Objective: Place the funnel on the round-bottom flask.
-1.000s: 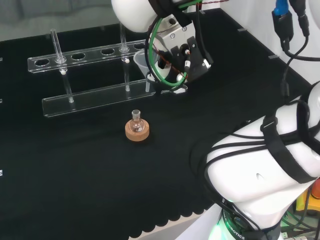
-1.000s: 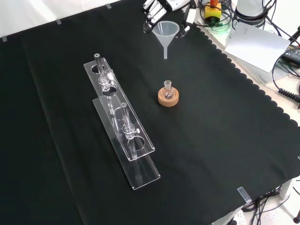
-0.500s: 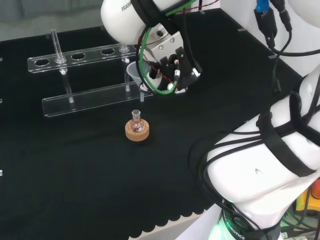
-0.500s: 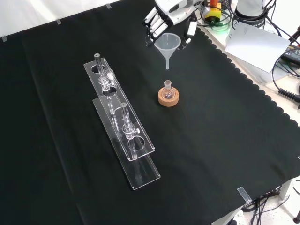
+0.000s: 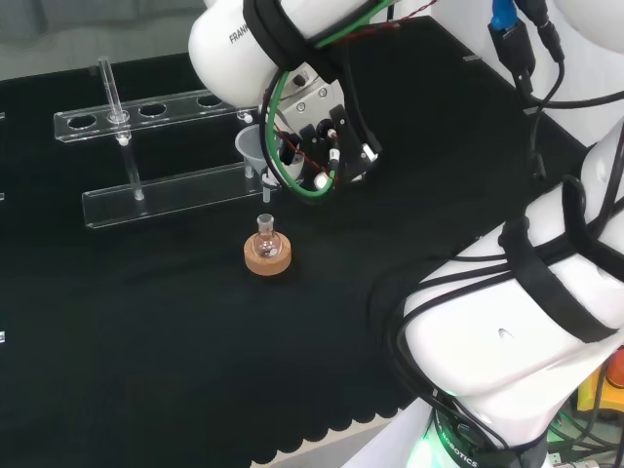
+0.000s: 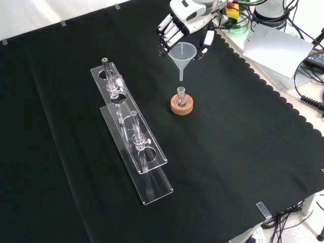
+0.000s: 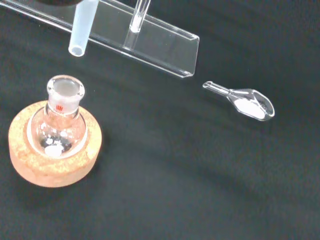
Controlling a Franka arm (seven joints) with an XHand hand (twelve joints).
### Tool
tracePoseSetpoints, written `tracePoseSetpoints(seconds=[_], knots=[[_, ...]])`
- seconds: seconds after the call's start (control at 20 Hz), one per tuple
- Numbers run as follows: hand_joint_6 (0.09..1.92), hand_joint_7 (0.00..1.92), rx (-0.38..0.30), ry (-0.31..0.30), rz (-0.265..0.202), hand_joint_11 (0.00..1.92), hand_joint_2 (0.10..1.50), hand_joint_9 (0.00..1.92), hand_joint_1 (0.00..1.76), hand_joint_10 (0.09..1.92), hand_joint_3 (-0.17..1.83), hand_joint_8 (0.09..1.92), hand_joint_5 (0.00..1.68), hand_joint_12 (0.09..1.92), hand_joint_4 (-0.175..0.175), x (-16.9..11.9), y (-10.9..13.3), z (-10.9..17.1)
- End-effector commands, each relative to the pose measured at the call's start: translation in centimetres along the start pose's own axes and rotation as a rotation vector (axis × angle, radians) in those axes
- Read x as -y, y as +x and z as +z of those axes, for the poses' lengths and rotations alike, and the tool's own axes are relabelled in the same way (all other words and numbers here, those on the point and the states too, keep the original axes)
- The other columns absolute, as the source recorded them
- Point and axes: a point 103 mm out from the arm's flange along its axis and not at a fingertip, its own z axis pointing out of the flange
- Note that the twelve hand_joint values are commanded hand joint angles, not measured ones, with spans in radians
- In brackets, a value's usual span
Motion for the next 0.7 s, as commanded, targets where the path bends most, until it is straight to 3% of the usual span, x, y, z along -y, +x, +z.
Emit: tracePoseSetpoints(seconds=[0.05, 0.1, 0.15, 0.25, 0.7], knots=[[0.51, 0.5, 0.017, 0.013, -0.007, 0.54, 0.78, 0.82, 0.81, 0.51, 0.67, 0.65, 0.57, 1.3, -0.04, -0.3, 0.9, 0.4], [0.51, 0.5, 0.017, 0.015, -0.007, 0.54, 0.78, 0.82, 0.81, 0.51, 0.67, 0.65, 0.57, 1.3, -0.04, -0.3, 0.9, 0.5], [0.52, 0.5, 0.019, 0.014, -0.007, 0.54, 0.78, 0.82, 0.81, 0.51, 0.67, 0.65, 0.57, 1.3, -0.04, -0.6, 3.6, -0.5], [0.52, 0.5, 0.018, 0.014, -0.007, 0.54, 0.78, 0.82, 0.81, 0.51, 0.67, 0.65, 0.57, 1.3, -0.04, -0.7, 4.7, -0.9], [0.53, 0.5, 0.014, 0.03, -0.009, 0.54, 0.78, 0.82, 0.81, 0.51, 0.68, 0.66, 0.56, 1.29, -0.04, -1.2, 3.2, 0.4]])
